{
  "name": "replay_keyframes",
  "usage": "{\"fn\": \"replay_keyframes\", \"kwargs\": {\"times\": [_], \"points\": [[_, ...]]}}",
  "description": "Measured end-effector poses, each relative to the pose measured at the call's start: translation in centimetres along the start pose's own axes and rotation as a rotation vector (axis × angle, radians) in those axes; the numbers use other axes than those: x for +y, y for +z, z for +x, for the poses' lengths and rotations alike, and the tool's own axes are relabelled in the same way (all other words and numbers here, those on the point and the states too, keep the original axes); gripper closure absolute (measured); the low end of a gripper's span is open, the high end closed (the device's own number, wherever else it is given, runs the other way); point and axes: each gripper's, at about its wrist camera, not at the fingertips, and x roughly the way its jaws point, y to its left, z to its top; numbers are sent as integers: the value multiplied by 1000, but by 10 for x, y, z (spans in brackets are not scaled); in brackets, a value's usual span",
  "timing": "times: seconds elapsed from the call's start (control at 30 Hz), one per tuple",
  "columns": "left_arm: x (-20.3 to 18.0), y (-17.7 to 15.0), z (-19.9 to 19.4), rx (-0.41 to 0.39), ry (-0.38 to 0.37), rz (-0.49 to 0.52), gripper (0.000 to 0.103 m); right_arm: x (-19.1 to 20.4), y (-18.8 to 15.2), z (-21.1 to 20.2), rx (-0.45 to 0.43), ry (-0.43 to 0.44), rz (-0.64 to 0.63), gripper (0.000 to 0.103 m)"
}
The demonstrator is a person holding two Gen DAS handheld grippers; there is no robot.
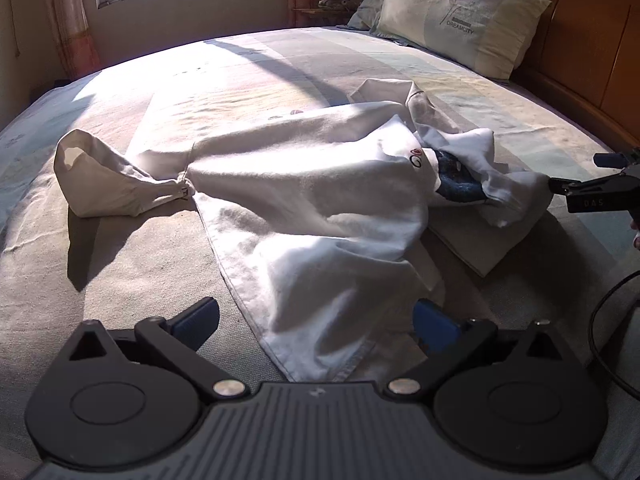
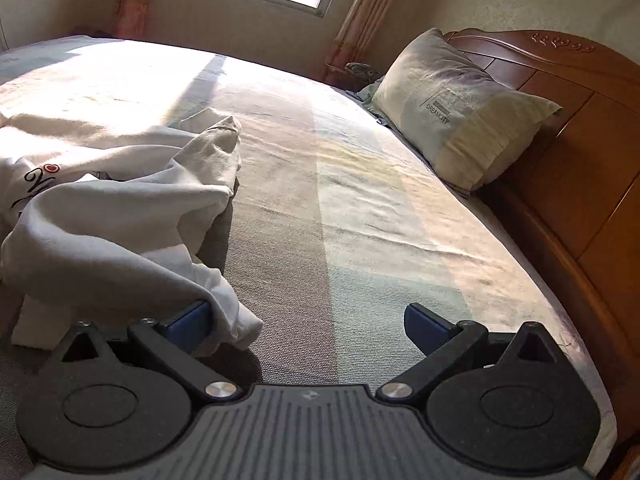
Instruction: Fold clothes
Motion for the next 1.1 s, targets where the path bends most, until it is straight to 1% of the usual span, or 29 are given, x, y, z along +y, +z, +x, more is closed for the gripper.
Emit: {"fn": "replay_keyframes", "kwargs": {"times": [0.1, 0.13, 0.2, 0.23, 0.33, 0.43, 0.47, 0.53, 0.57, 0.6, 0.67, 0.73, 0.83, 0.9, 1.0, 1.1], "points": [[-7, 2, -3, -12, 7, 26, 1, -26, 0, 6, 37, -66, 52, 0], [-9, 2, -4, -15, 10, 33, 1, -34, -1, 4, 42, -68, 82, 0], [-12, 3, -6, -19, 16, 39, 1, -39, -3, -11, 21, 14, 171, 0], [-13, 4, -7, -21, 20, 41, 1, -37, -2, -18, 12, 49, 190, 0], [-13, 6, -10, -26, 44, 43, 1, -9, 8, -36, -30, 187, 185, 0], [-8, 5, -16, -31, 71, 41, 1, 37, 17, -43, -41, 317, 135, 0], [-6, 4, -18, -32, 78, 38, 1, 54, 19, -43, -41, 345, 106, 0], [-1, 3, -22, -32, 89, 26, 1, 91, 19, -40, -46, 348, 20, 0], [2, 3, -24, -34, 96, 19, 1, 108, 17, -37, -55, 326, -33, 0], [4, 2, -26, -35, 103, 12, 1, 122, 15, -33, -60, 285, -86, 0], [9, 0, -30, -41, 109, -2, 1, 140, 9, -24, -55, 161, -166, 0], [14, -1, -33, -45, 110, -14, 1, 132, 7, -26, -71, 102, -138, 0], [14, -3, -28, -38, 109, -19, 1, 109, 8, -37, -117, 22, -71, 0], [12, -4, -25, -34, 108, -18, 1, 105, 7, -33, -105, -1, -57, 0], [7, -5, -24, -34, 83, -4, 1, 100, 7, -28, -88, -37, -35, 0], [4, -5, -27, -39, 84, 9, 1, 94, 7, -23, -70, -73, -13, 0]]}}
